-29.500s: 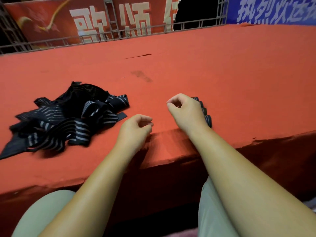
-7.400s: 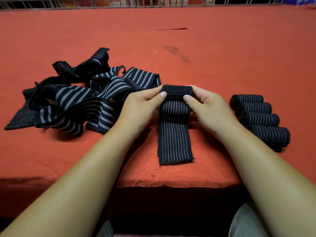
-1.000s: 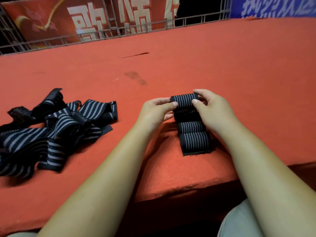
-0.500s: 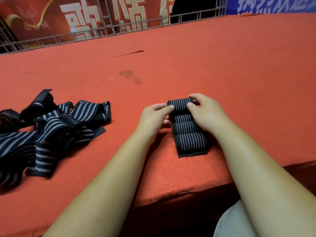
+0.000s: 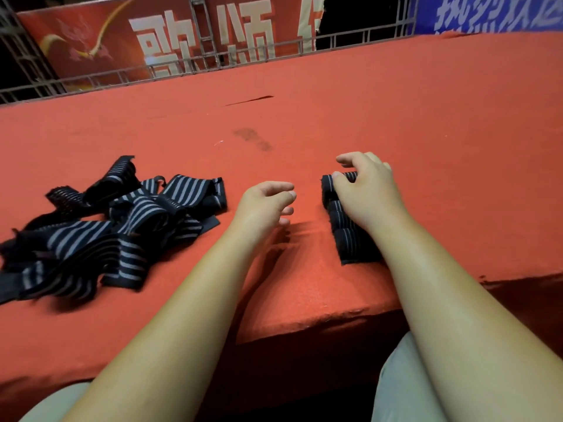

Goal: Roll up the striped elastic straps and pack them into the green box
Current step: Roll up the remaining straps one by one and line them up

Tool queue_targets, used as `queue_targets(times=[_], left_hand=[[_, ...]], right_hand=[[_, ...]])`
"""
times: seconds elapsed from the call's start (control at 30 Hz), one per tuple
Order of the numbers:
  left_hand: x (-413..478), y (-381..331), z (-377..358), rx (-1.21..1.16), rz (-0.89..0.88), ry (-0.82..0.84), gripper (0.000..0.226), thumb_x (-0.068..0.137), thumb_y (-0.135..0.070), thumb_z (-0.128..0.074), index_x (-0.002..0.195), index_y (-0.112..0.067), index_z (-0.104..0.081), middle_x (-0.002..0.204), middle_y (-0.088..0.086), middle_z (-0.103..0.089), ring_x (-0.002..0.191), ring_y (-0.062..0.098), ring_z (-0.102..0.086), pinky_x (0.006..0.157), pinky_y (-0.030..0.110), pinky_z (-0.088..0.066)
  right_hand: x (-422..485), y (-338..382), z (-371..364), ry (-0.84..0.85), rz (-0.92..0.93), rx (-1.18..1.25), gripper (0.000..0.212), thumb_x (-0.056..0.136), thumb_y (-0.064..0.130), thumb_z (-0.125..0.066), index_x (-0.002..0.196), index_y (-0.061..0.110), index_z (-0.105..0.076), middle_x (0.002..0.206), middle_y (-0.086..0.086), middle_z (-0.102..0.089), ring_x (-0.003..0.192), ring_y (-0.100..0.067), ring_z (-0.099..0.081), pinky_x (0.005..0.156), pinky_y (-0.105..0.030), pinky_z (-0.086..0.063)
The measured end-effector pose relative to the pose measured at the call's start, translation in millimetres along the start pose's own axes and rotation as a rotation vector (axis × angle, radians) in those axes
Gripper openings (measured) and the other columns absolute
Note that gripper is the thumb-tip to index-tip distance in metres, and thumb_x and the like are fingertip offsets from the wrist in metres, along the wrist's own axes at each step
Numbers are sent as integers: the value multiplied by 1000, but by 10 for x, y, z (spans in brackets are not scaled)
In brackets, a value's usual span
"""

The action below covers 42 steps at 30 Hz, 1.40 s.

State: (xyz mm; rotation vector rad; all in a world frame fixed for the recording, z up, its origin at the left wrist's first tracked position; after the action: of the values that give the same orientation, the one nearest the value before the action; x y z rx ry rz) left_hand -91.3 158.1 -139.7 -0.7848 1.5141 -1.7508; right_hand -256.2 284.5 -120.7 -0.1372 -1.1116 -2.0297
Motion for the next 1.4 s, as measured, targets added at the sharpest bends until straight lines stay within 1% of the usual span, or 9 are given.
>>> queue_targets(times=[0.23, 0.4, 0.6, 0.7, 0.83, 1.0, 1.2, 1.3, 1.4], left_hand=[[-402, -56, 825, 57, -30, -76, 16, 101, -13, -67, 109, -18, -80, 95, -2, -78, 77, 13, -68, 71, 33, -59], [-672, 74, 1417, 57, -37, -184, 17, 100, -10, -66, 108, -17, -80, 93, 1, -78, 75, 12, -68, 73, 35, -59], [-934, 263, 2016, 118, -77, -364, 20, 99, -10, -67, 105, -24, -80, 90, -1, -77, 67, 9, -66, 58, 22, -52], [-1026, 251, 2327, 280, -165, -451, 18, 98, -17, -69, 102, -32, -79, 87, -10, -78, 69, 6, -67, 68, 29, -57], [-1086, 165, 2780, 351, -205, -558, 16, 97, -22, -70, 102, -34, -79, 92, -20, -78, 89, 4, -73, 83, 38, -62], [-1115, 227, 3331, 337, -170, -622, 17, 96, -22, -70, 98, -35, -80, 92, -18, -79, 78, 1, -69, 74, 32, -54], [-1128, 328, 3699, 214, -165, -679, 19, 94, -17, -69, 97, -32, -81, 92, -13, -80, 81, 7, -71, 74, 32, -52], [-1055, 392, 3744, 216, -162, -657, 19, 97, -16, -69, 99, -32, -80, 87, -14, -78, 73, -1, -66, 70, 27, -47], [-985, 387, 3793, 173, -170, -646, 21, 97, -14, -69, 98, -31, -80, 87, -14, -78, 74, -2, -67, 70, 24, -48]], right_hand=[[-256, 641, -429, 32, 141, 122, 21, 98, 25, -65, 116, 27, -76, 119, 3, -71, 113, -29, -63, 104, -35, -45], [-450, 1038, -805, 143, 179, 222, 19, 97, 19, -64, 107, 28, -79, 111, 7, -70, 107, -18, -64, 101, -33, -48], [-680, 1414, -1224, 275, 243, 262, 20, 98, 16, -64, 104, 26, -80, 107, 6, -72, 100, -12, -63, 89, -25, -43], [-791, 1580, -1376, 331, 281, 270, 20, 99, 15, -64, 101, 26, -80, 105, 8, -71, 98, -11, -62, 84, -24, -39], [-928, 1749, -1488, 364, 347, 284, 20, 99, 13, -65, 99, 26, -81, 103, 8, -72, 100, -12, -64, 88, -27, -45], [-1028, 2005, -1606, 402, 440, 280, 20, 99, 13, -66, 100, 26, -80, 104, 10, -72, 100, -6, -64, 86, -8, -40], [-954, 2567, -1782, 374, 521, 287, 19, 98, 14, -64, 98, 27, -79, 101, 10, -71, 99, -7, -63, 89, -19, -43], [-806, 2867, -1976, 384, 511, 240, 23, 99, 18, -59, 99, 31, -78, 100, 12, -66, 94, -5, -58, 82, -11, -37], [-601, 3108, -2246, 408, 487, 162, 24, 99, 19, -56, 100, 30, -78, 103, 10, -64, 98, -9, -57, 82, -24, -37]])
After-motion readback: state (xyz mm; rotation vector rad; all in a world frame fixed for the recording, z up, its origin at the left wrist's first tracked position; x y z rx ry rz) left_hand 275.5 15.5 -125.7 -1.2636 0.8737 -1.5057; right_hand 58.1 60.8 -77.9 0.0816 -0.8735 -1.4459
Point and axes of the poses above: each hand's wrist, its own x-axis towards the middle knuckle, its own z-axis out of the back of the hand, y = z × x, the point moved 4 cm from there along x, towards the middle knuckle
